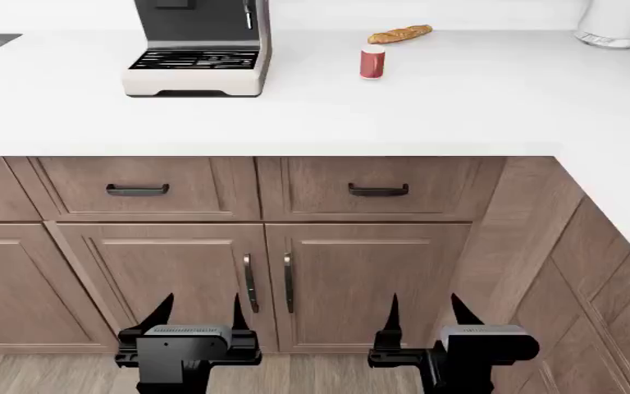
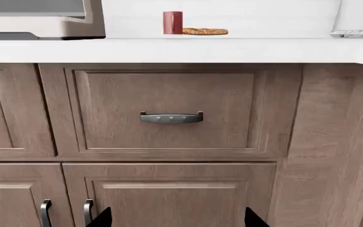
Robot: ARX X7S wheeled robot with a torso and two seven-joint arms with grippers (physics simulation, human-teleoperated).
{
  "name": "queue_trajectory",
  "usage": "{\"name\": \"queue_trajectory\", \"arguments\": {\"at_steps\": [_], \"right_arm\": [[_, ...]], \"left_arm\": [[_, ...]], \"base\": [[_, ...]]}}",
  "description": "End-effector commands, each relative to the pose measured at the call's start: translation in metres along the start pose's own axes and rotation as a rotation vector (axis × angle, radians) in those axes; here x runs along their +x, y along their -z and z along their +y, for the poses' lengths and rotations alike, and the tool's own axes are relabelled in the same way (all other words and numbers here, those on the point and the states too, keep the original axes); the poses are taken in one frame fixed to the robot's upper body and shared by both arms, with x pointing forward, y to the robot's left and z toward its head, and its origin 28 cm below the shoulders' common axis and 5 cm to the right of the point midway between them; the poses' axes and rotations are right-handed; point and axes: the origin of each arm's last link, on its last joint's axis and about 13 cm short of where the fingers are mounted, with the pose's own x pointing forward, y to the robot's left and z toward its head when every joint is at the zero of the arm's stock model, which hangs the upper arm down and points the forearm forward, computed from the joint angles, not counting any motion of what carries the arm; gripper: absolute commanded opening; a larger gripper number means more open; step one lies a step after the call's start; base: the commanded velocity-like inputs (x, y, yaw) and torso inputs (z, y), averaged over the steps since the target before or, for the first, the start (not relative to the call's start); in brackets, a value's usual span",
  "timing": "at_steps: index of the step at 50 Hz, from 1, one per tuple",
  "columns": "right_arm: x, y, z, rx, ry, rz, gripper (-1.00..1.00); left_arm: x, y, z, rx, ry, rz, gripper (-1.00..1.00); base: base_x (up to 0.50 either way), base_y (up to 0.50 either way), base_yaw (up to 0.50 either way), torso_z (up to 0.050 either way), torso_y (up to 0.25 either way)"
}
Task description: A wet mug is on the counter and needs to be dried. Pick it up and place it upside down in the open cabinet.
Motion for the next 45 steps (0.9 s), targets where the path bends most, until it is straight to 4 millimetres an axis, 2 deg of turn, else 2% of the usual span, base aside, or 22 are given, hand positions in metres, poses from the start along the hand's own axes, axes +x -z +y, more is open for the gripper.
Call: {"name": "queue_trajectory", "arguments": {"at_steps": [1,6,13,23,31,39,45], "right_arm": [[-0.001,0.000,0.000,-0.002,0.000,-0.003,1.00],[-0.003,-0.002,0.000,-0.004,0.003,-0.014,1.00],[-0.009,-0.016,0.000,-0.019,0.000,-0.027,1.00],[-0.012,-0.057,-0.004,-0.046,0.005,-0.023,1.00],[-0.012,-0.090,-0.006,-0.083,-0.004,-0.019,1.00],[-0.009,-0.117,-0.007,-0.111,-0.011,-0.023,1.00],[-0.010,-0.129,-0.009,-0.109,-0.004,-0.035,1.00]], "left_arm": [[0.000,0.000,0.000,0.001,0.001,-0.001,1.00],[-0.002,-0.002,0.000,-0.001,0.001,-0.006,1.00],[-0.008,-0.014,0.002,-0.008,0.013,-0.018,1.00],[-0.018,-0.058,0.004,-0.014,0.034,-0.049,1.00],[-0.018,-0.096,0.009,-0.032,0.042,-0.065,1.00],[-0.017,-0.116,0.011,-0.034,0.057,-0.060,1.00],[-0.017,-0.128,0.012,-0.022,0.035,-0.070,1.00]], "base": [[0.00,0.00,0.00,0.000,0.000],[0.00,0.00,0.00,0.000,0.000],[0.00,0.00,0.00,0.050,0.000],[0.00,0.00,0.00,0.050,0.000],[0.00,0.00,0.00,0.050,0.000],[0.00,0.00,0.00,0.050,0.000],[0.04,-0.05,0.00,0.050,0.006]]}}
